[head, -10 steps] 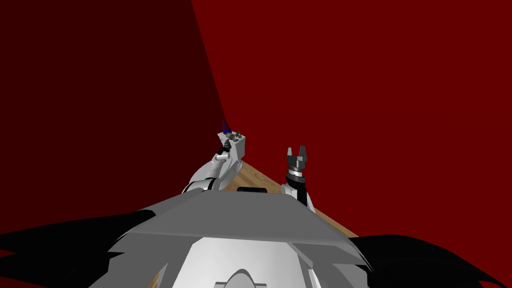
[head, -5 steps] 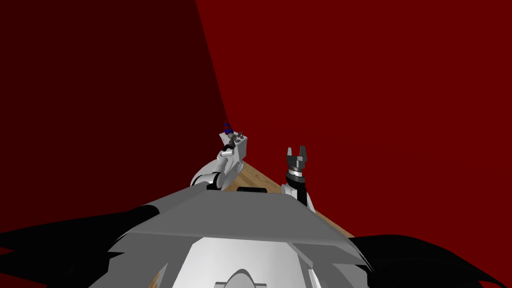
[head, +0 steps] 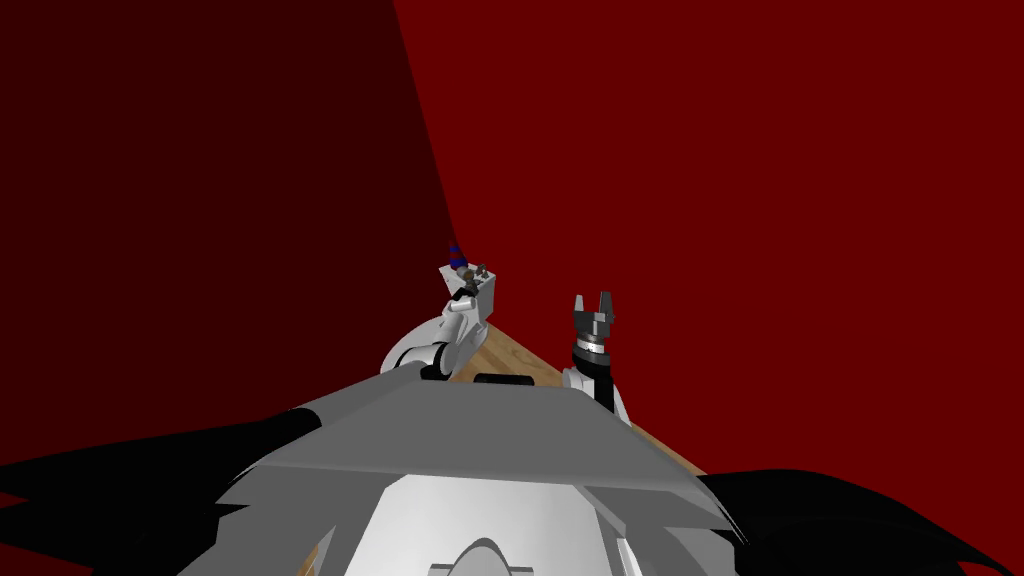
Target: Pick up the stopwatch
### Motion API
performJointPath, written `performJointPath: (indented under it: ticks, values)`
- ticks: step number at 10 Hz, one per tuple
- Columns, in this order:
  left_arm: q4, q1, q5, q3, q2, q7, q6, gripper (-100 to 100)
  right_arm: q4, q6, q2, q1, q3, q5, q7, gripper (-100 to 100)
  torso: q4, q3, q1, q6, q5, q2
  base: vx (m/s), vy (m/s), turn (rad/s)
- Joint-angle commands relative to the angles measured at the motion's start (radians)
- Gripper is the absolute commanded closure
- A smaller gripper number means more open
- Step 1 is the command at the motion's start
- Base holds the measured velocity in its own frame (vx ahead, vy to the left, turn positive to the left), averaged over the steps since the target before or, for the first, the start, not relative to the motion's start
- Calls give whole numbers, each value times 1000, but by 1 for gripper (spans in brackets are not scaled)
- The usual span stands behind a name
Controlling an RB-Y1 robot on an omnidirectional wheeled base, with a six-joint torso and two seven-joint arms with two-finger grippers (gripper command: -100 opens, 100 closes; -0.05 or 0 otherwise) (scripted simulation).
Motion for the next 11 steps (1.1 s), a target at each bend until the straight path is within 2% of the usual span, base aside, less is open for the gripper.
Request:
performJointPath:
  ticks: [1, 2, 3, 4, 7, 8, 9, 10, 11]
  values:
    - [19, 0, 17, 4, 35, 8, -8, -100, 0, 0, 0, 0, 0, 0, 0, 0, 0, 0, 0, 0, 0, 0, -2, -18, -190]
    - [29, 0, 25, 5, 52, 12, -12, -100, 0, 0, 0, 0, 0, 0, 0, 0, 0, 0, -1, 1, 0, 1, -5, -24, -171]
    - [29, 0, 25, 5, 52, 12, -12, -100, 0, 0, 0, 0, 0, 0, 0, 0, 0, 0, -1, 0, 0, 1, -4, -16, -30]
    - [48, 0, 42, 9, 87, 20, -20, -100, 0, 0, 0, 0, 0, 0, 0, 0, 0, 0, -1, 0, 0, 1, -6, -24, -177]
    - [77, 0, 67, 14, 139, 32, -32, -100, 0, 0, 0, 0, 0, 0, 0, 0, 0, 1, -1, -1, -1, 1, -6, -27, -138]
    - [96, 0, 84, 18, 174, 40, -40, -100, 0, 0, 0, 0, 0, 0, 0, 0, 1, 0, 1, -2, -1, 0, -15, -34, -223]
    - [96, 0, 84, 18, 174, 40, -40, -100, 0, 0, 0, 0, 0, 0, 0, 0, 1, -1, 2, -2, -1, -2, -7, -15, -79]
    - [75, 5, 74, 23, 158, 36, -27, -100, 0, 0, 0, 0, 0, 0, 0, 0, 0, -1, 3, -2, 0, -3, 0, 0, 0]
    - [77, 4, 73, 24, 159, 36, -28, 100, 0, 0, 0, 0, 0, 0, 0, 0, 0, -1, 4, -3, 0, -3, 0, 0, 0]
